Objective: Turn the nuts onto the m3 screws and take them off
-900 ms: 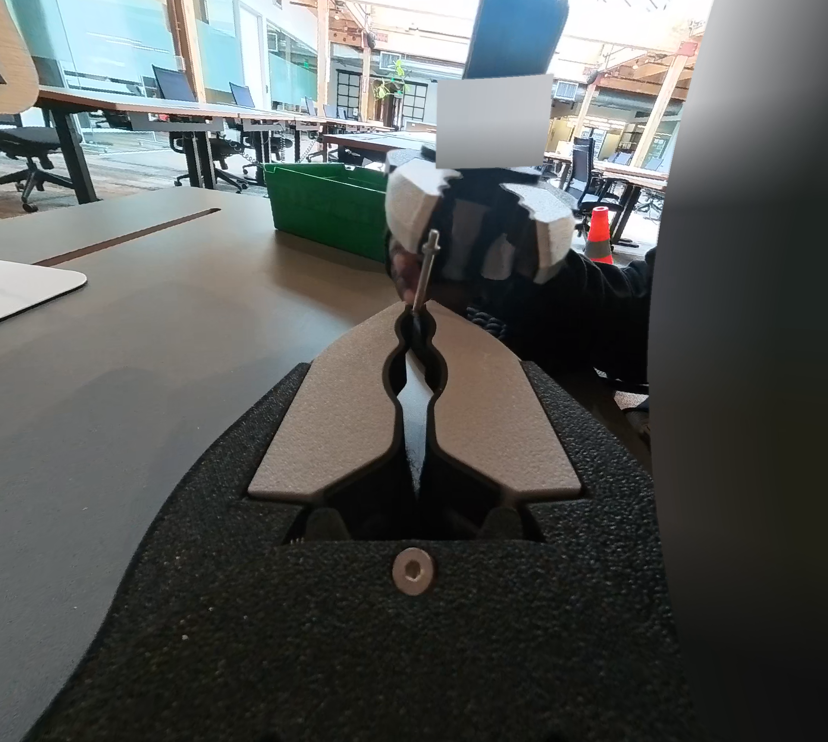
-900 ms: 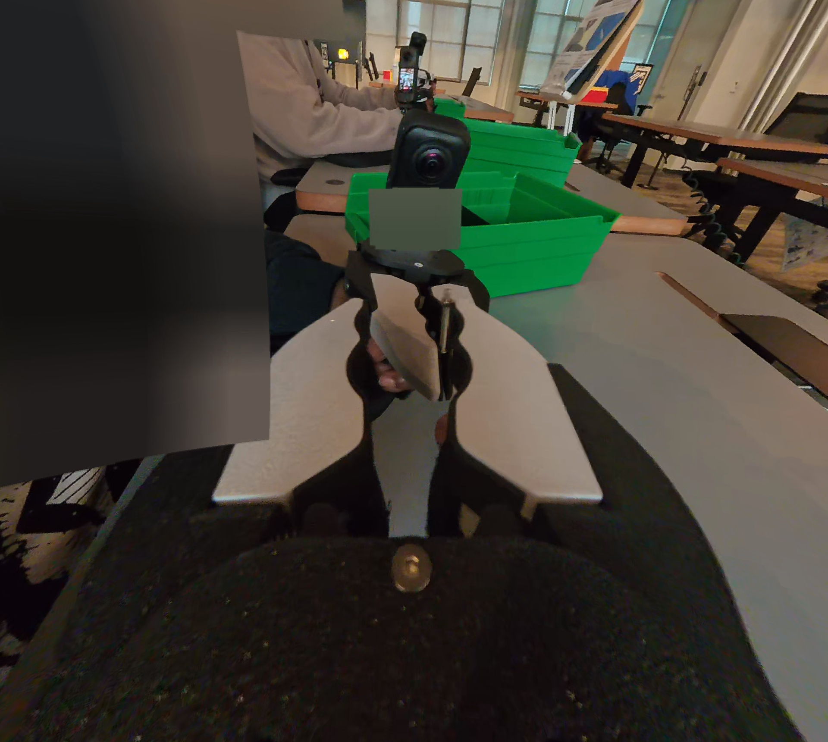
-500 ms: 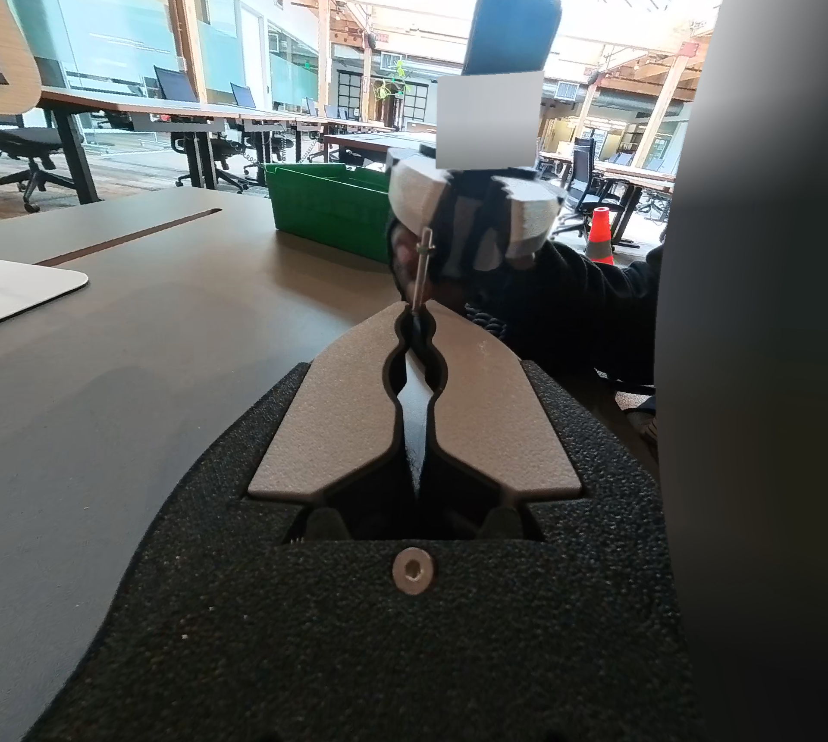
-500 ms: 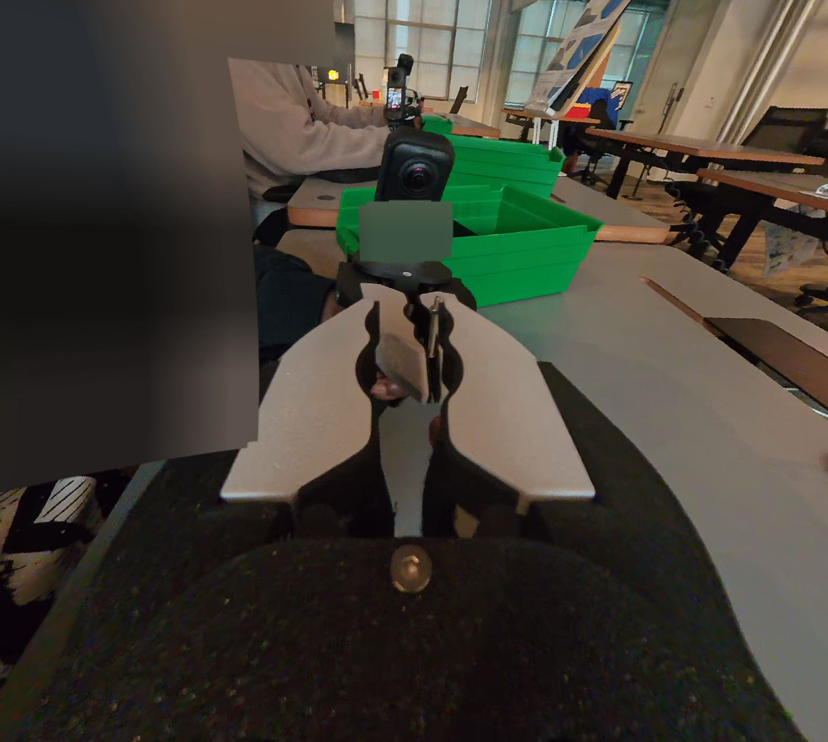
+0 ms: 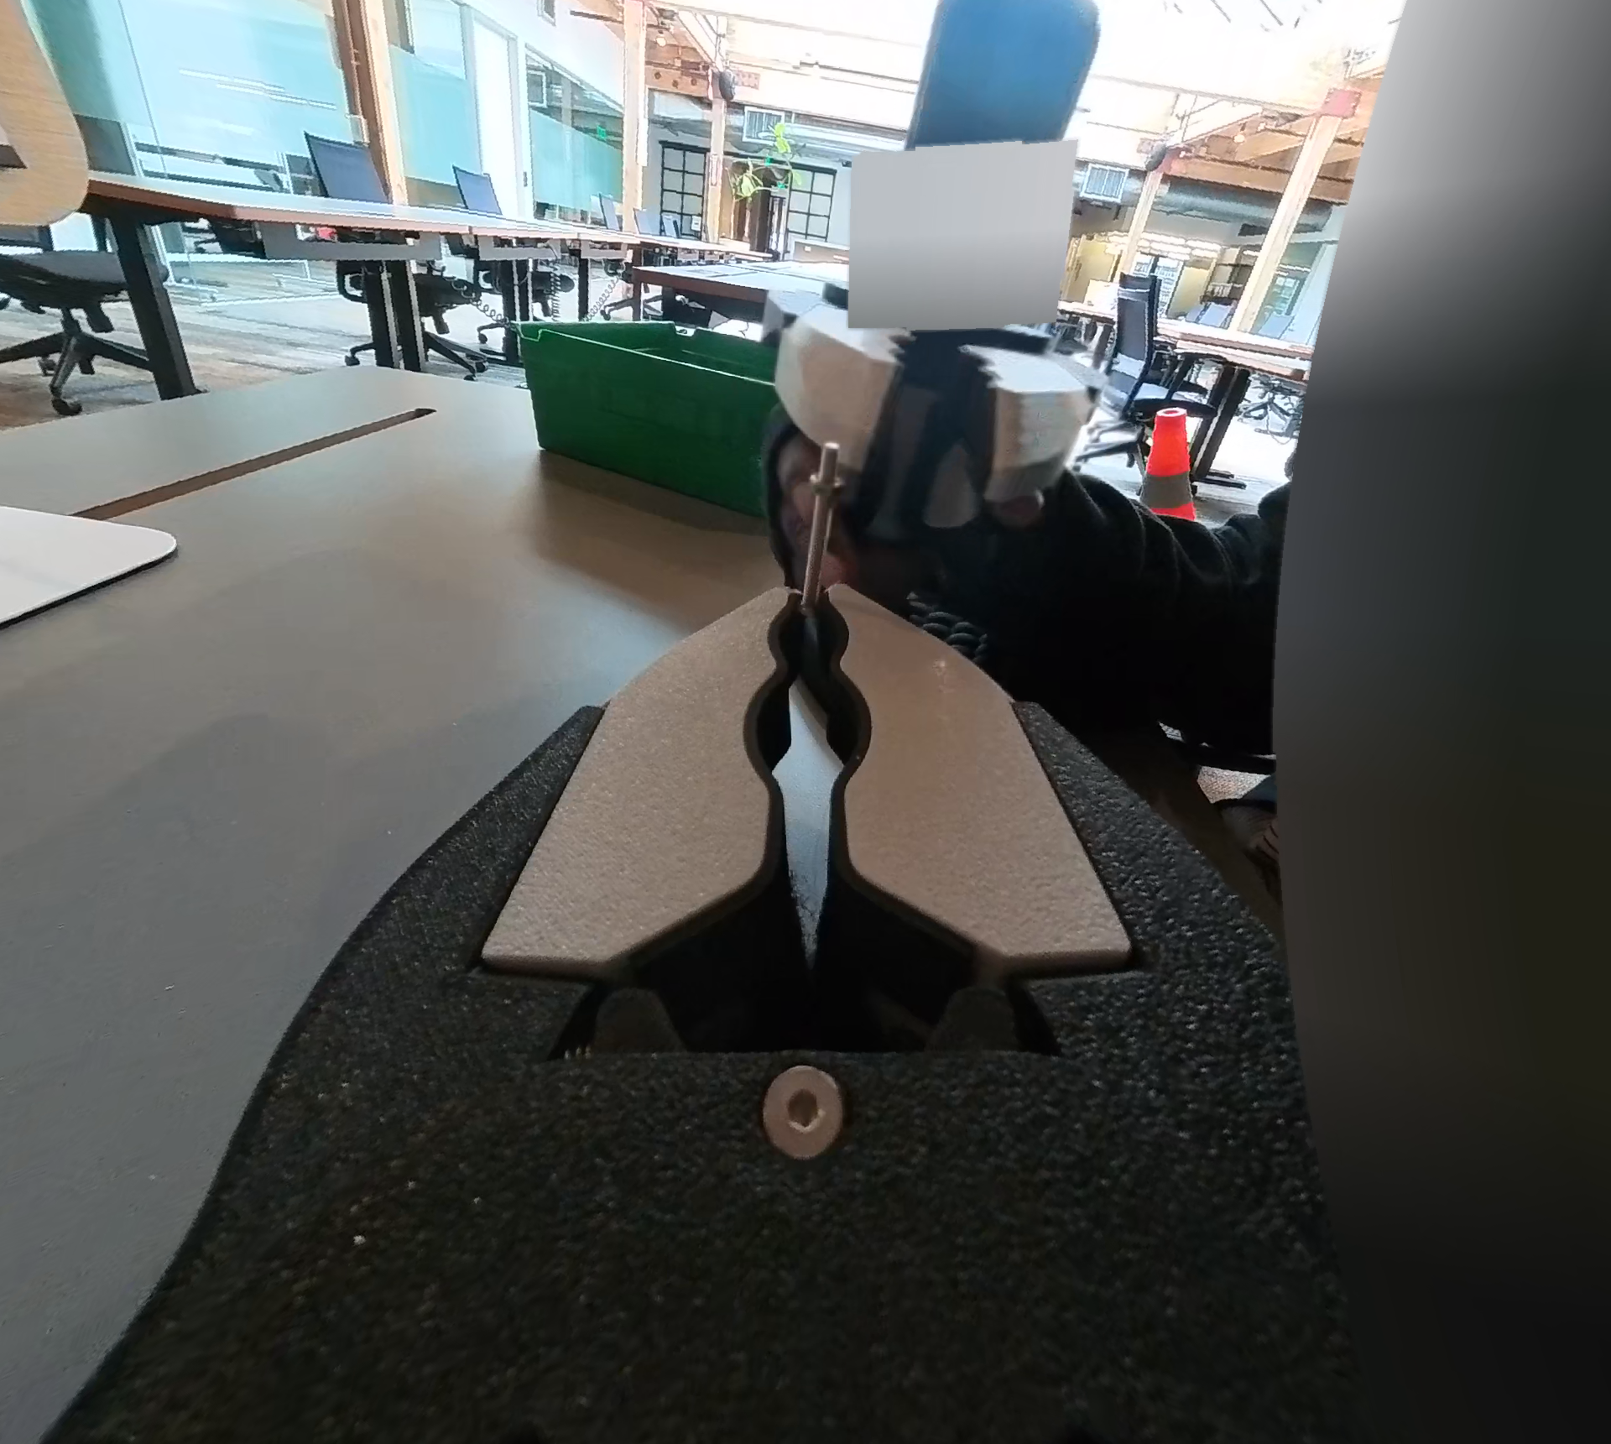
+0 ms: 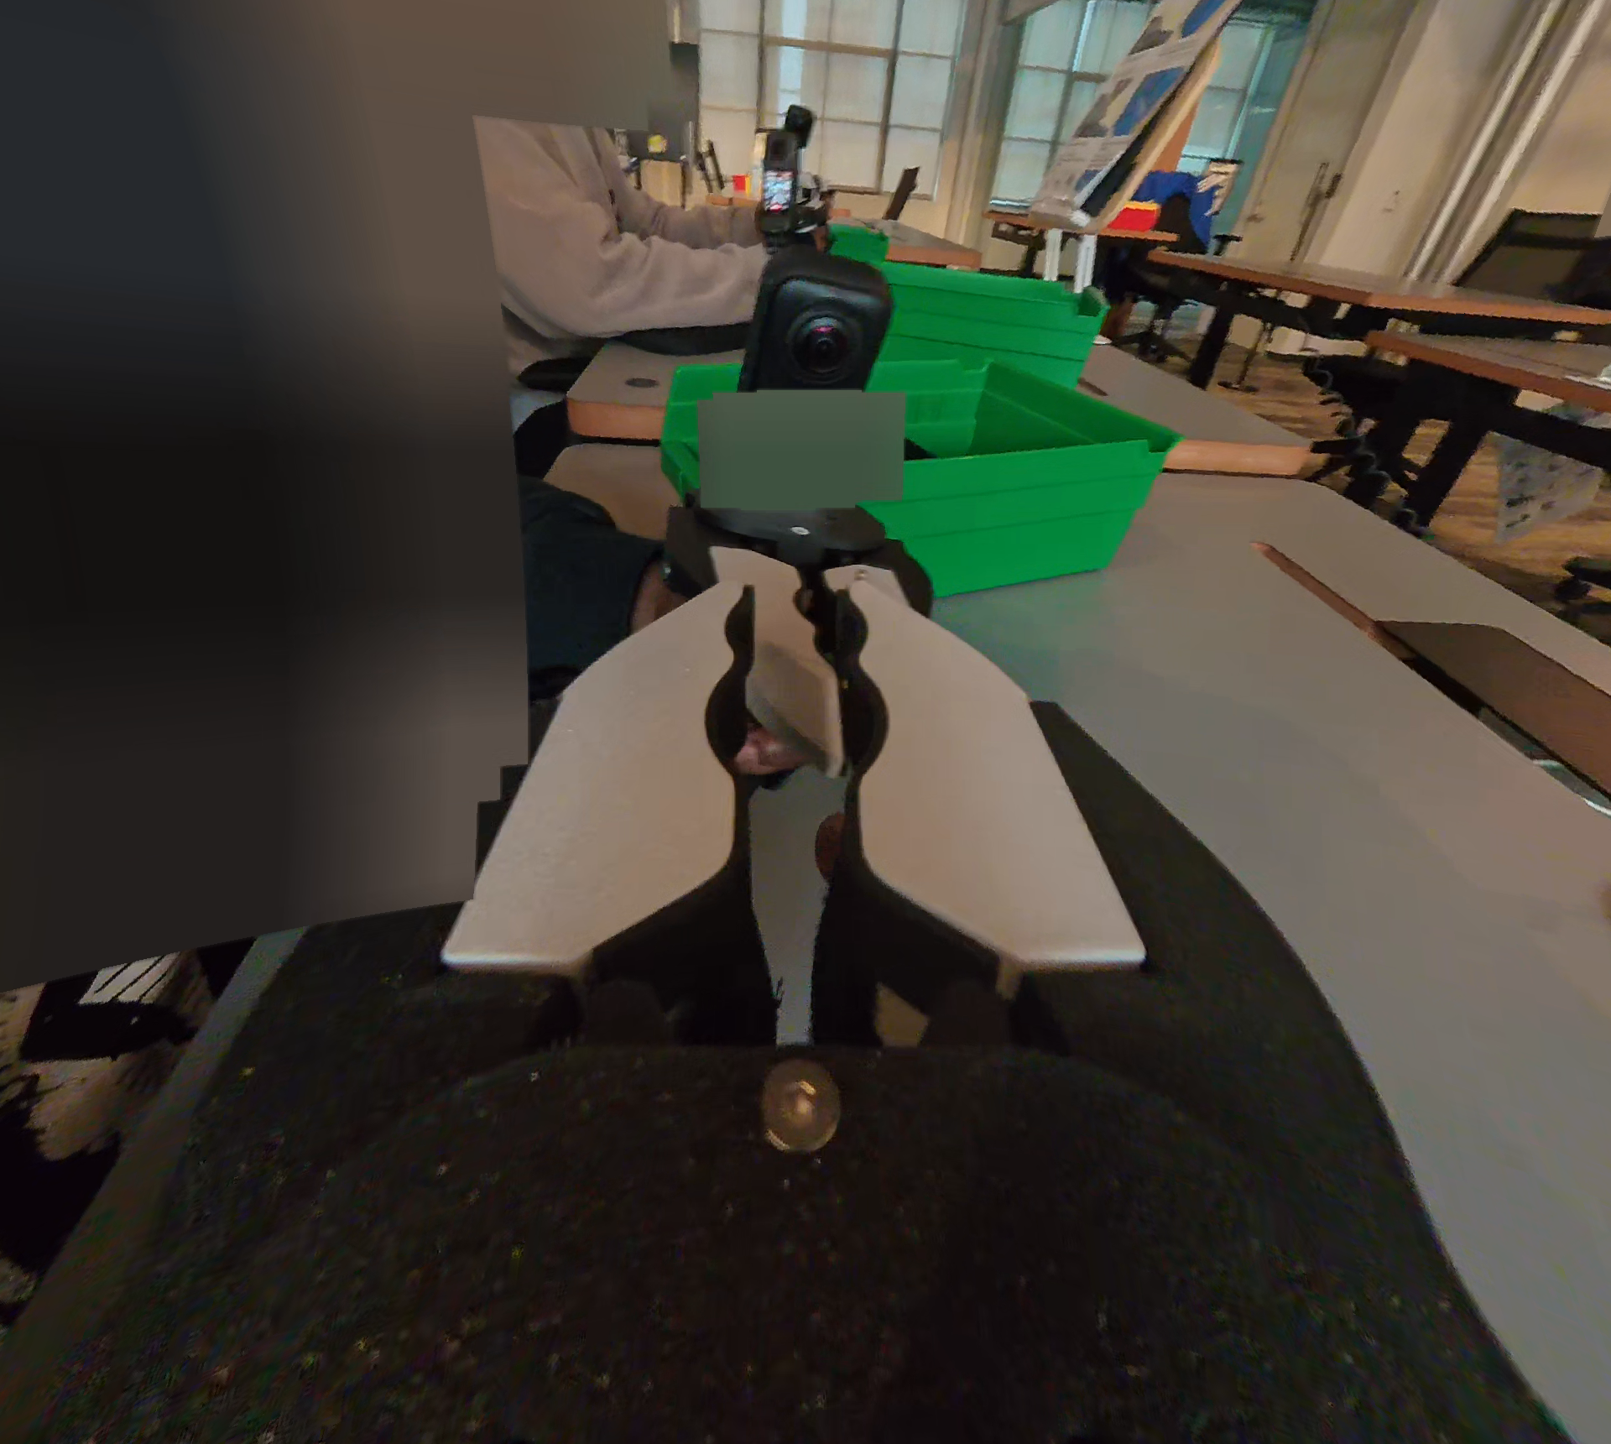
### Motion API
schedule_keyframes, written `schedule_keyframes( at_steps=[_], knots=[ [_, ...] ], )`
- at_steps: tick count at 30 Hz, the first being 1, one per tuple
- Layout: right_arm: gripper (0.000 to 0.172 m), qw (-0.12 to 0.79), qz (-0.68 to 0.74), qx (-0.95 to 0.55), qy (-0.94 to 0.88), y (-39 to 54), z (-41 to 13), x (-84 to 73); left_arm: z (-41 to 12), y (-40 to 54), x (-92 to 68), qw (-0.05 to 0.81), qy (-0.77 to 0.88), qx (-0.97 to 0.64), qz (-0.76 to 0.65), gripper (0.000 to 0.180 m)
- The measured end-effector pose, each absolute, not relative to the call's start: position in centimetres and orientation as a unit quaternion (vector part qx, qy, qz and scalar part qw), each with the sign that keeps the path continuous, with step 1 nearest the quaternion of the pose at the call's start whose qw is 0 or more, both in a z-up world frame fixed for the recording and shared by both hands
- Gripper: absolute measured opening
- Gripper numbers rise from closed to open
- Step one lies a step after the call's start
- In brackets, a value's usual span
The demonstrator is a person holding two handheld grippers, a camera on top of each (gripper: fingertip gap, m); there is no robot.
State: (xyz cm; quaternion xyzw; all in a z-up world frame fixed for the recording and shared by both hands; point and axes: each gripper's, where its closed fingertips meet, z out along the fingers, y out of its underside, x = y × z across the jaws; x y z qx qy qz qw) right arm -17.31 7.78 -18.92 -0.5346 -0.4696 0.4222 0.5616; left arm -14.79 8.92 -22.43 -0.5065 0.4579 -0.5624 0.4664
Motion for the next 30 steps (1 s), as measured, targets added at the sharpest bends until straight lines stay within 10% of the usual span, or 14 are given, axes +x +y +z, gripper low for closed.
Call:
schedule_keyframes(
  at_steps=[1,21,30],
  knots=[
    [0.017,0.566,0.419,-0.54,-0.46,8.2,-18.9,-17.1,-22.4,8.9,-14.8,0.466,0.457,-0.507,-0.563,0.002],
    [0.001,0.549,0.398,-0.579,-0.453,9.4,-20.3,-17.8,-22.4,8.8,-14.7,0.468,0.461,-0.503,-0.561,0.003],
    [0.001,0.561,0.404,-0.577,-0.435,9.7,-19.3,-17.2,-22.6,8.9,-14.6,0.466,0.466,-0.509,-0.554,0.046]
  ],
)
